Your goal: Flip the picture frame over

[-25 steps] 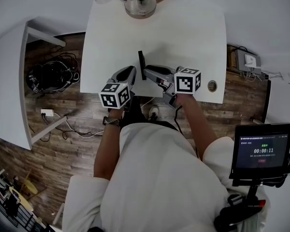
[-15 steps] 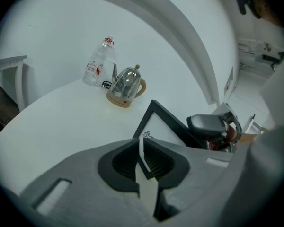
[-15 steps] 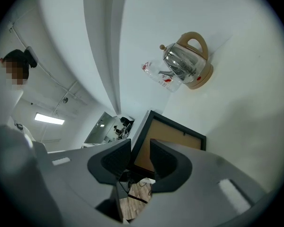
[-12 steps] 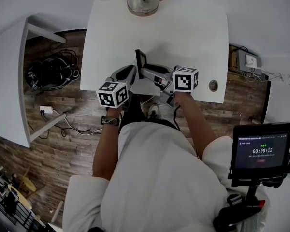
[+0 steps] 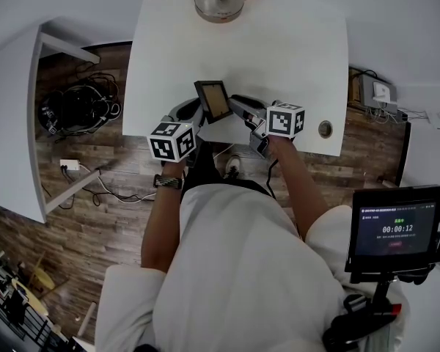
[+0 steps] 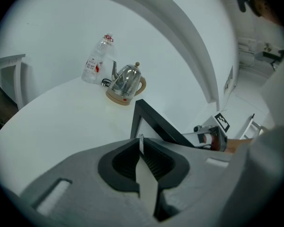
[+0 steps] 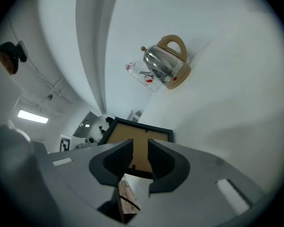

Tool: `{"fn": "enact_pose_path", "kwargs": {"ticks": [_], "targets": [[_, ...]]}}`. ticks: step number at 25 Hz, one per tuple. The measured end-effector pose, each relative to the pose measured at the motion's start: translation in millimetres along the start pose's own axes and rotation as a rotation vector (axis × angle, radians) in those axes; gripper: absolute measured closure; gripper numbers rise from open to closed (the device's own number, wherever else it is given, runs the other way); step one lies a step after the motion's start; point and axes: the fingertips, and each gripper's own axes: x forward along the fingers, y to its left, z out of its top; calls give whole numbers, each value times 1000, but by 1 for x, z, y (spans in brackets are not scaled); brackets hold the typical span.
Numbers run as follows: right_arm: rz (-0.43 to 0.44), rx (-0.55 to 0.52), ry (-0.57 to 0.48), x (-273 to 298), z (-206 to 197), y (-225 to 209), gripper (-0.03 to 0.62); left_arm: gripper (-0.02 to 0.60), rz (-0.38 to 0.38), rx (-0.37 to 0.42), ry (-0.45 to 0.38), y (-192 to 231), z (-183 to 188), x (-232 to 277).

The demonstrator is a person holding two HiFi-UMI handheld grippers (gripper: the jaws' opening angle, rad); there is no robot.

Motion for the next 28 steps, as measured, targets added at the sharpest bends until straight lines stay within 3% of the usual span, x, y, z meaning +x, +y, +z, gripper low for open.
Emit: {"fn": "enact_pose_path", "kwargs": {"ticks": [8,19,28], "targets": [[-86,-28,68,6,-21,-19,491,557,26,-39,61,10,-15,2],[-113,1,68,0,-28,-28,488,578,42,-129,113,21,-41,12],[-136,12,81,-4,-38,-35,487,578,15,-95,151,10,-44,28]]}}
